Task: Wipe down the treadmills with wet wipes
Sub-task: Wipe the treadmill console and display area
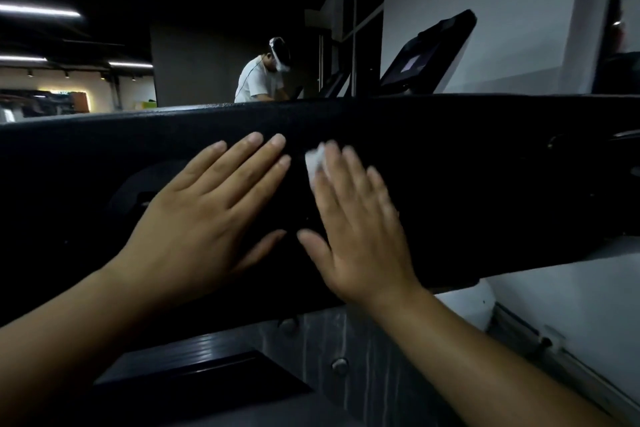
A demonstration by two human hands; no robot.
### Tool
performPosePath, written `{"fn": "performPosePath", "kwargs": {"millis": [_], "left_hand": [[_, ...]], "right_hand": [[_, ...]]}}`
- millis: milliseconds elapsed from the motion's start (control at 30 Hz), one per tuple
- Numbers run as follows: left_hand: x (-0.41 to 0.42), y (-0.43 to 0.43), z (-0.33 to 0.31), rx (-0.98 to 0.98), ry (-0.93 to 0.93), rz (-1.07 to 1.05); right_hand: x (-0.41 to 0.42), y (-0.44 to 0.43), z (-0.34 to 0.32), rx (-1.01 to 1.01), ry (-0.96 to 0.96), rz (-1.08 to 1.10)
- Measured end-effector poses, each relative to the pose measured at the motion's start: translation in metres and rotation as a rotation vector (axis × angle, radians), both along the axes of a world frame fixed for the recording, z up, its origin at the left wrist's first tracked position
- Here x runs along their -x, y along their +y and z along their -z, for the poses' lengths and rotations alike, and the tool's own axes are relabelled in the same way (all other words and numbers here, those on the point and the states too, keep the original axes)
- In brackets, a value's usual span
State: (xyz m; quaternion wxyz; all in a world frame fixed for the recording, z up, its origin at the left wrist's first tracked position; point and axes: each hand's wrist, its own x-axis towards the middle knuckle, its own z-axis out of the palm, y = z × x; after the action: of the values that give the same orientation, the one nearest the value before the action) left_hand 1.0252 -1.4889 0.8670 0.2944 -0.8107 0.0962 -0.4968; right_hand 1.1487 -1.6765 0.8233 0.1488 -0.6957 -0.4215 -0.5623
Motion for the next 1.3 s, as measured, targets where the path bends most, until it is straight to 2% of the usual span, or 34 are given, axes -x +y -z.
{"fn": "performPosePath", "kwargs": {"millis": [67, 100, 200, 233, 267, 333, 400, 433, 500, 567, 600, 633, 733, 800, 900, 1000, 1033, 1133, 1200, 1233, 1300], "left_hand": [[0.006, 0.006, 0.009, 0.011, 0.002, -0.017], [0.007, 0.007, 0.014, 0.018, -0.011, -0.023], [0.003, 0.004, 0.027, 0.034, -0.059, -0.048], [0.002, 0.002, 0.029, 0.042, -0.068, -0.048], [0.001, 0.001, 0.031, 0.048, -0.072, -0.043], [0.003, 0.004, 0.034, 0.044, -0.074, -0.029], [0.006, 0.010, 0.040, 0.034, -0.068, -0.020], [0.007, 0.012, 0.043, 0.032, -0.068, -0.017], [0.007, 0.011, 0.047, 0.039, -0.082, -0.023], [0.005, 0.008, 0.048, 0.055, -0.095, -0.032], [0.004, 0.007, 0.047, 0.056, -0.100, -0.032], [0.004, 0.007, 0.047, 0.054, -0.100, -0.028], [0.011, 0.014, 0.049, 0.035, -0.064, -0.017], [0.019, 0.024, 0.056, 0.020, -0.047, -0.036], [0.025, 0.034, 0.070, 0.001, -0.040, -0.069], [0.022, 0.033, 0.075, 0.015, -0.075, -0.079], [0.021, 0.032, 0.075, 0.023, -0.080, -0.073], [0.025, 0.034, 0.079, 0.028, -0.057, -0.056], [0.031, 0.041, 0.082, 0.017, -0.033, -0.071], [0.032, 0.042, 0.084, 0.012, -0.025, -0.083], [0.032, 0.044, 0.086, 0.014, -0.029, -0.103]], "right_hand": [[-0.014, -0.027, 0.034, 0.064, -0.048, 0.078], [-0.021, -0.036, 0.035, 0.018, -0.032, 0.104], [-0.016, -0.018, -0.005, -0.321, 0.147, 0.110], [-0.007, -0.002, -0.014, -0.377, 0.154, 0.071], [0.002, 0.012, -0.011, -0.333, 0.101, 0.031], [0.008, 0.026, 0.023, -0.065, -0.069, 0.027], [-0.007, 0.004, 0.056, 0.162, -0.222, 0.127], [-0.017, -0.010, 0.059, 0.181, -0.254, 0.170], [-0.026, -0.025, 0.035, 0.028, -0.146, 0.186], [-0.014, -0.013, -0.002, -0.231, 0.090, 0.069], [-0.003, 0.000, -0.010, -0.288, 0.128, 0.015], [0.005, 0.013, -0.008, -0.251, 0.083, -0.014], [0.005, 0.020, 0.045, 0.099, -0.176, 0.053], [-0.015, -0.007, 0.072, 0.188, -0.253, 0.057], [-0.034, -0.036, 0.062, 0.090, -0.192, 0.112], [-0.010, -0.007, 0.032, -0.210, 0.040, 0.001], [0.001, 0.009, 0.031, -0.216, 0.047, -0.037], [0.013, 0.034, 0.064, 0.113, -0.163, 0.020], [0.006, 0.022, 0.069, 0.209, -0.247, 0.024], [0.003, 0.016, 0.061, 0.178, -0.234, 0.019], [0.005, 0.018, 0.028, -0.033, -0.094, 0.010]]}}
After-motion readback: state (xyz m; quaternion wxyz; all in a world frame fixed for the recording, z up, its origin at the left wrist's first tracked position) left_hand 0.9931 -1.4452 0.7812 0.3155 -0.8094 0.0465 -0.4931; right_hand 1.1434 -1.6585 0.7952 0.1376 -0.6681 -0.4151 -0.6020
